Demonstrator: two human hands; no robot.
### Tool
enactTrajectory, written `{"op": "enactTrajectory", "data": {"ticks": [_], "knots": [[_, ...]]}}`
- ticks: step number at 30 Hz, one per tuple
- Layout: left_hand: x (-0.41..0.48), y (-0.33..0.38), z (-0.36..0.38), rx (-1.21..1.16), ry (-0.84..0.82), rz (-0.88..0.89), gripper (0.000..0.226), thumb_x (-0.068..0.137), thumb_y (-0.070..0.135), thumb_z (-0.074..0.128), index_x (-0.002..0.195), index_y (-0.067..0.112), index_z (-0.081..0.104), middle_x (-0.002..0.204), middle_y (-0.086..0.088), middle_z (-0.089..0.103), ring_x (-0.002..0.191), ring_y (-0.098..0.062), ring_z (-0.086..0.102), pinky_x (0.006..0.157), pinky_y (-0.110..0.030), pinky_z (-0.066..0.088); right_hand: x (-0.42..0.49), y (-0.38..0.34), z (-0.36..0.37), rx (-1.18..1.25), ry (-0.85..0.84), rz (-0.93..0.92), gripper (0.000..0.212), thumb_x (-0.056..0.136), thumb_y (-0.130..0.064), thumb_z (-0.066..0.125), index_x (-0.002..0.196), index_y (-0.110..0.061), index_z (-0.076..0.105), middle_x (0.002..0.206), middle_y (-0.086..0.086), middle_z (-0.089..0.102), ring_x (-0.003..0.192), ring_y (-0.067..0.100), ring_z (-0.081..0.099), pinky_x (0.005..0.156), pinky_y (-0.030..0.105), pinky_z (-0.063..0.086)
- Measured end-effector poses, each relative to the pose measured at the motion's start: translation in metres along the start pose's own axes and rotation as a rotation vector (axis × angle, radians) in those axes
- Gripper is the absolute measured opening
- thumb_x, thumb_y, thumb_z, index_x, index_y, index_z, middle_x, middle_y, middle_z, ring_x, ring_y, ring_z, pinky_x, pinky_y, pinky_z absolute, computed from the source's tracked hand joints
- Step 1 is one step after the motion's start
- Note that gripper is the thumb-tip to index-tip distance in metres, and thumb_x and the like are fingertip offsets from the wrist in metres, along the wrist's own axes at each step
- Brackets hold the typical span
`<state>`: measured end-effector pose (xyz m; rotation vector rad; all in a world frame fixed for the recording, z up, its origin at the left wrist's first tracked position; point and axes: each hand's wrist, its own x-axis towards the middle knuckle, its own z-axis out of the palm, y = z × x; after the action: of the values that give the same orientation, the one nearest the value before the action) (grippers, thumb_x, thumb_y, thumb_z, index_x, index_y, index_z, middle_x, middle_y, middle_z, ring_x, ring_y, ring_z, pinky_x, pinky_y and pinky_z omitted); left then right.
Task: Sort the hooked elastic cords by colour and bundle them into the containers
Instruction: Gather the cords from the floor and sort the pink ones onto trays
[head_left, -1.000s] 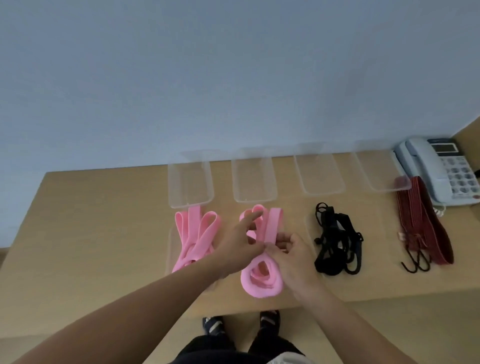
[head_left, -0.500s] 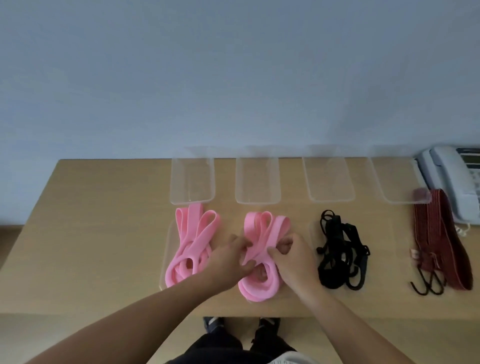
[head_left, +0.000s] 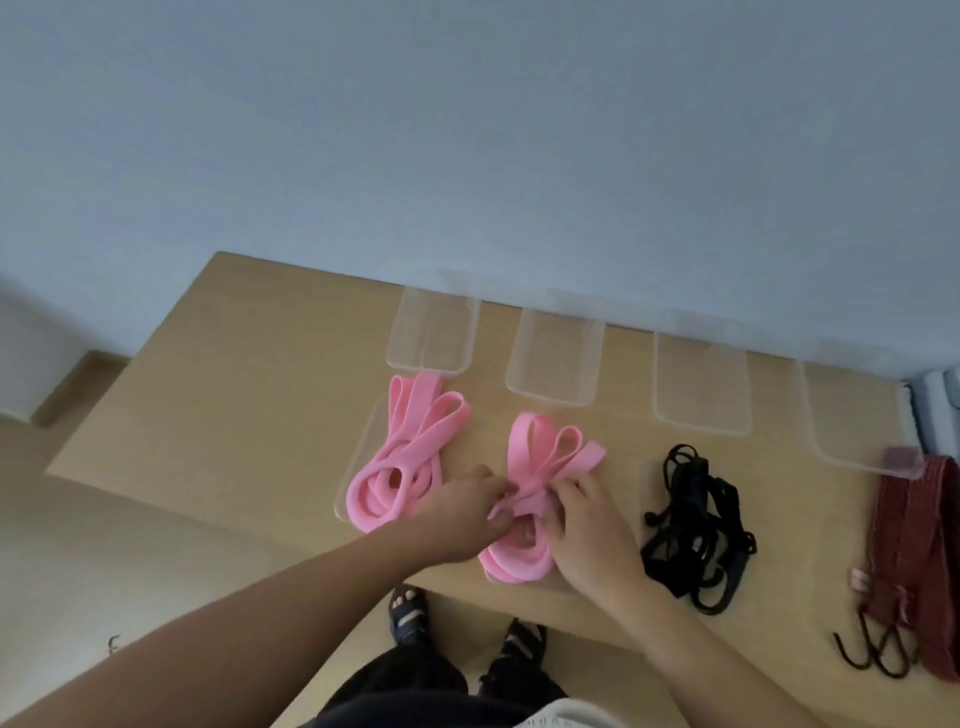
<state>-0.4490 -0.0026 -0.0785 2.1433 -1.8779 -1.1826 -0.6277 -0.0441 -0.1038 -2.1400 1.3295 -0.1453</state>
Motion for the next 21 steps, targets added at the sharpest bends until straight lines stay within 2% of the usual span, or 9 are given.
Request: {"op": "enactTrajectory", "data": {"ticks": [4,6,9,13,15,18,20,21], "knots": [[-0.012,0.003,-0.004,-0.003,-0.027,-0.020,0.049,0.096,0.036,0.049,0.144,0.027,0.043,0.131,0.001,0.048,0.111,-0.020,0.056,0.098,-0.034,0.045,0.003,-0.007,-0.008,-0.055,-0.031,0.003,0.025,0.093,-0.036,0.052,0.107,-0.018,0.062,0.116,-0.002,0.049,0.104,0.016,0.049,0.087,0.030,0.046],[-0.022,-0.001,-0.008,-0.033,0.001,-0.024,0.050,0.095,0.037,0.050,0.144,0.028,0.043,0.134,0.001,0.049,0.113,-0.020,0.055,0.099,-0.037,0.045,0.002,-0.016,-0.015,-0.193,-0.014,-0.013,0.027,0.092,-0.038,0.051,0.107,-0.020,0.062,0.117,0.000,0.051,0.108,0.019,0.047,0.089,0.032,0.045],[-0.044,-0.018,-0.015,-0.018,0.088,-0.057,0.051,0.095,0.035,0.052,0.144,0.026,0.044,0.143,0.000,0.047,0.128,-0.021,0.047,0.107,-0.038,0.040,-0.002,-0.035,-0.024,-0.462,-0.060,-0.019,0.035,0.091,-0.045,0.047,0.116,-0.024,0.058,0.123,-0.001,0.052,0.116,0.021,0.044,0.091,0.033,0.043],[-0.092,-0.051,-0.022,-0.110,0.218,-0.103,0.048,0.094,0.024,0.055,0.142,0.020,0.048,0.135,-0.005,0.048,0.124,-0.023,0.046,0.102,-0.030,0.038,-0.009,-0.074,-0.025,-0.649,-0.064,-0.052,0.040,0.086,-0.050,0.042,0.112,-0.026,0.060,0.122,0.000,0.056,0.116,0.023,0.048,0.097,0.039,0.039],[-0.121,-0.067,-0.022,-0.174,0.293,-0.107,0.047,0.094,0.023,0.056,0.141,0.019,0.049,0.138,-0.003,0.048,0.126,-0.020,0.046,0.100,-0.020,0.032,-0.010,-0.097,-0.020,-0.674,-0.054,-0.097,0.043,0.086,-0.051,0.044,0.117,-0.026,0.058,0.126,0.000,0.054,0.120,0.023,0.046,0.097,0.040,0.039],[-0.169,-0.090,-0.022,-0.265,0.443,-0.120,0.041,0.095,0.025,0.055,0.136,0.021,0.054,0.134,0.004,0.052,0.112,-0.008,0.055,0.084,-0.008,0.032,-0.009,-0.140,0.000,-0.649,-0.088,-0.203,0.048,0.090,-0.056,0.042,0.124,-0.025,0.053,0.132,0.001,0.051,0.122,0.025,0.046,0.096,0.040,0.040],[-0.200,-0.104,-0.022,-0.336,0.534,-0.123,0.036,0.096,0.025,0.055,0.132,0.022,0.057,0.128,0.007,0.054,0.092,0.001,0.055,0.077,-0.008,0.036,-0.014,-0.173,0.018,-0.608,-0.103,-0.310,0.052,0.091,-0.062,0.039,0.124,-0.025,0.055,0.132,0.001,0.052,0.122,0.025,0.046,0.096,0.040,0.042],[-0.215,-0.111,-0.022,-0.355,0.570,-0.124,0.035,0.096,0.025,0.055,0.132,0.022,0.057,0.128,0.008,0.054,0.088,0.002,0.053,0.077,-0.010,0.038,-0.018,-0.191,0.027,-0.587,-0.099,-0.370,0.051,0.091,-0.062,0.038,0.122,-0.025,0.057,0.130,0.001,0.054,0.120,0.024,0.047,0.097,0.040,0.042]]}}
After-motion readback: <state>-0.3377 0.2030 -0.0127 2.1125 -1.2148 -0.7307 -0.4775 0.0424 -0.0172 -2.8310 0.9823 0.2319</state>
